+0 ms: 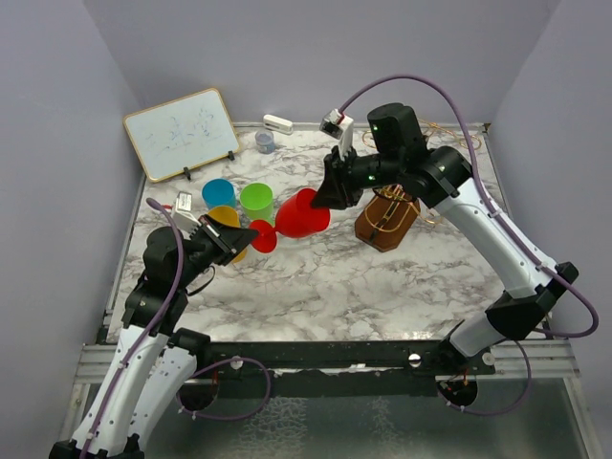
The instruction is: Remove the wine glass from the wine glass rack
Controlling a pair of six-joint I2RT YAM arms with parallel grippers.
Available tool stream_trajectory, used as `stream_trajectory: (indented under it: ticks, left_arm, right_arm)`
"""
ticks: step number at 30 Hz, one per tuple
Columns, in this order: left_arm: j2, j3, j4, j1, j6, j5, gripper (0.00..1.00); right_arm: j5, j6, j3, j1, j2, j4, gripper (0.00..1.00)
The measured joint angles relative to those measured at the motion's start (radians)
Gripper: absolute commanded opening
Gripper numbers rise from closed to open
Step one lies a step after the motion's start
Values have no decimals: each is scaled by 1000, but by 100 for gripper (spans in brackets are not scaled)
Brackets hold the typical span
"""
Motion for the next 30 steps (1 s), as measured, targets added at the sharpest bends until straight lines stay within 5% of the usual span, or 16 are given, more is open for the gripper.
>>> stream_trajectory:
  ticks: [1, 6, 9, 11, 23, 30]
  left_arm:
    - [2, 0, 0, 0, 0, 0, 0]
    - [3, 0, -2, 0, 0, 0, 3]
    - [5, 2, -8, 0, 3, -7, 44]
    - [14, 20, -32, 0, 10, -20, 54]
    - [101, 296, -410, 0, 115, -400, 63]
    - [132, 448, -436, 0, 234, -546, 63]
  right_arm:
    - [-5, 2, -2, 0, 4, 0, 3]
    - [-6, -4, -19, -6, 10, 5, 1]
    - [-3, -6, -22, -6, 10, 7, 1]
    - [-2, -6, -22, -5, 10, 6, 1]
    - [121, -10, -14, 20, 18, -33, 1]
    - [309, 8, 51, 151, 166, -50, 1]
